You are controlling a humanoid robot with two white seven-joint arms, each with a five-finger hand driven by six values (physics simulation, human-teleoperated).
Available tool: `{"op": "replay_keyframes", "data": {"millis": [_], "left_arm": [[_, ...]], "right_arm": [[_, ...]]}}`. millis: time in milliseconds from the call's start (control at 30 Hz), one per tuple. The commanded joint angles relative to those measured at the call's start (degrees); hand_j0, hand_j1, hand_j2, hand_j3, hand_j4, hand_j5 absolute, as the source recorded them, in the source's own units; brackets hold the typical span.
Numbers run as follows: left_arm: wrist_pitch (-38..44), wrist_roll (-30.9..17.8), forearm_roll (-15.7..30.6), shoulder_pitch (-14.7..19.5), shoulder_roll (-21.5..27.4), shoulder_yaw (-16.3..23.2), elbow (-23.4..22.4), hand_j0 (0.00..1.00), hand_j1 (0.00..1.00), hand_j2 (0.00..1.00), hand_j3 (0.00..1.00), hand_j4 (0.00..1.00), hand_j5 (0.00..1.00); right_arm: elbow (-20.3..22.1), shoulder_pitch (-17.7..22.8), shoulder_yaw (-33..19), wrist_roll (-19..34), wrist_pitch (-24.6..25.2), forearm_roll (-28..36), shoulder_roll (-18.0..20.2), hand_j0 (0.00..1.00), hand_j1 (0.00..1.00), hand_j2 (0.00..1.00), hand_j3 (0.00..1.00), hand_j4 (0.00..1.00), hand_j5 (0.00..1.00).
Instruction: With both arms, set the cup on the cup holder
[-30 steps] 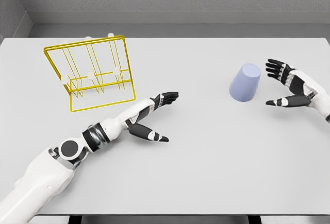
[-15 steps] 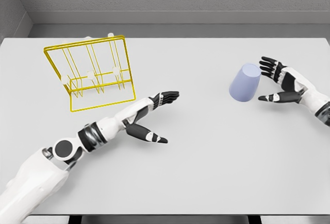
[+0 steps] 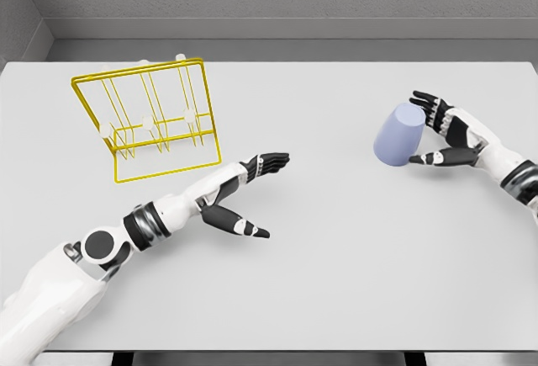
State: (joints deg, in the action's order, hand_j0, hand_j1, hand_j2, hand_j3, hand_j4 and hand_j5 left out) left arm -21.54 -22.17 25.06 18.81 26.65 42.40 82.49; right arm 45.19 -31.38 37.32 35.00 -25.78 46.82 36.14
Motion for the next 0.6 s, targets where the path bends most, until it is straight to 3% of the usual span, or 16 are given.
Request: {"op": "replay_keyframes", "data": {"millis": [0,567], "left_arm": [[0.01,0.11,0.34,0.0,0.06,0.05,0.04,1.0,1.0,1.0,1.0,1.0,1.0],[-0.43,0.29,0.6,0.0,0.94,0.05,0.21,1.0,1.0,1.0,1.0,1.0,1.0]], "right_arm": [[0.25,0.0,-0.05,0.0,0.03,-0.24,-0.01,1.0,1.0,1.0,1.0,1.0,1.0],[0.78,-0.53,0.65,0.0,0.03,-0.41,-1.68,1.0,1.0,1.0,1.0,1.0,1.0]]}}
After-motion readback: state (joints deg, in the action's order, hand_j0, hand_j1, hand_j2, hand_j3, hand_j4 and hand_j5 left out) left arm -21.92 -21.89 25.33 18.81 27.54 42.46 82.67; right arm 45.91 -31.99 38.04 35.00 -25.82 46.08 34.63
